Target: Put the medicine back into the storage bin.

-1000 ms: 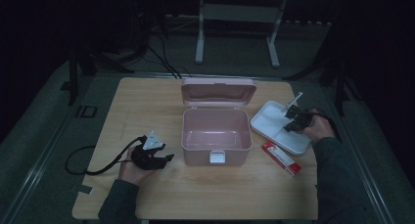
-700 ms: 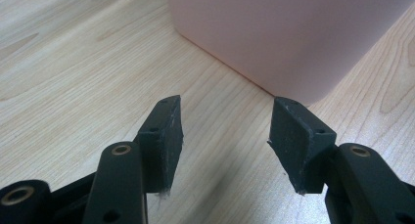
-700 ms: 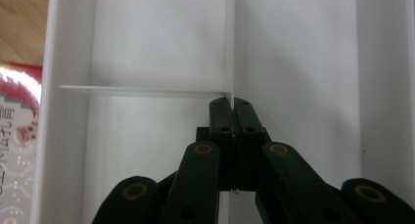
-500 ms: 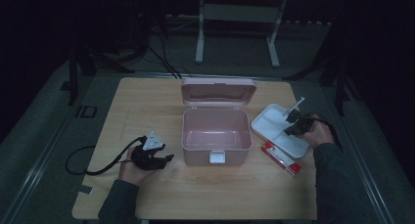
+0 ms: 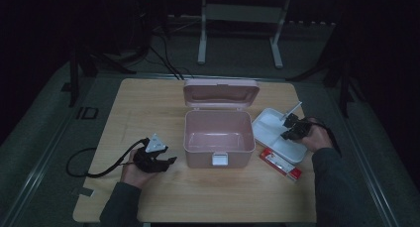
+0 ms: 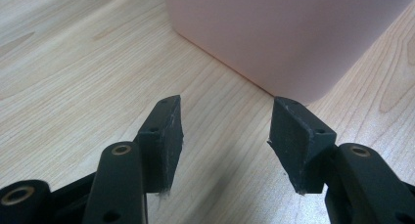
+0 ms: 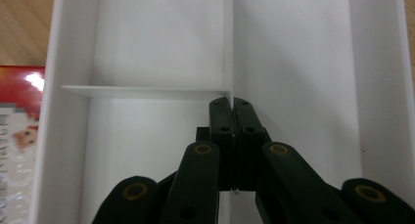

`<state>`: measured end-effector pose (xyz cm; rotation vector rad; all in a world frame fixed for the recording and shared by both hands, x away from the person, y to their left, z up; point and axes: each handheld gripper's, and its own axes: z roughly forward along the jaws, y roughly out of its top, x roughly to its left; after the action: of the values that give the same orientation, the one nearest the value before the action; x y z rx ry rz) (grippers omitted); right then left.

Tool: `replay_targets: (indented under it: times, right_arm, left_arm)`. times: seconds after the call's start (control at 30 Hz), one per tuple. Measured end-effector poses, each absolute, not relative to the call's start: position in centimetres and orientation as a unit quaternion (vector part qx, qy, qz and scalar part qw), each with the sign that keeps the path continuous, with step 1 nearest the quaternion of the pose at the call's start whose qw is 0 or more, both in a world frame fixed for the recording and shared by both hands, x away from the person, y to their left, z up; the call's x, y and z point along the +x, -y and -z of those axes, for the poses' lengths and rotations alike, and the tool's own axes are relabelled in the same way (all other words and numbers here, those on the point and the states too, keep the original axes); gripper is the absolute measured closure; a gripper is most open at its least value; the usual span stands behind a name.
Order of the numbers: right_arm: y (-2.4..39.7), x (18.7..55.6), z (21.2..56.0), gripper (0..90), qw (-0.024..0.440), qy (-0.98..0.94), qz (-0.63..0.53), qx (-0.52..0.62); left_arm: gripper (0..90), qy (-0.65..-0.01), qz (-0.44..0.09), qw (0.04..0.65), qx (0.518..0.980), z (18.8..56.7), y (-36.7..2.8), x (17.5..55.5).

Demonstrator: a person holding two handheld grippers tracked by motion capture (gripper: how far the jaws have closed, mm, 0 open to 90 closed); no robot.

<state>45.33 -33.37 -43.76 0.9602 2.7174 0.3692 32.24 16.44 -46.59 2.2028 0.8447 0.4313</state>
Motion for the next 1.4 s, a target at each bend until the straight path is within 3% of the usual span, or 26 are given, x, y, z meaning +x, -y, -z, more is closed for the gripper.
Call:
replay_targets:
  times: [0.37,0.6,0.83,1.4]
  right_arm:
    - [33.9,46.4,44.9,87.3,0.123,-0.928,-0.107,0.336]
    - [34.0,45.7,43.6,74.3,0.138,-0.922,-0.126,0.338]
    - [33.6,44.1,41.0,71.8,0.133,-0.920,-0.151,0.337]
    - [30.4,40.1,41.2,72.1,0.094,-0.934,-0.166,0.301]
  left_arm:
    - [45.5,-0.329,-0.167,0.363,0.856,46.7,-16.4,32.3]
    - [45.5,-0.329,-0.168,0.364,0.855,46.6,-16.6,32.3]
    - [45.5,-0.330,-0.169,0.365,0.854,46.5,-16.6,32.2]
    - [45.5,-0.330,-0.169,0.366,0.854,46.5,-16.7,32.2]
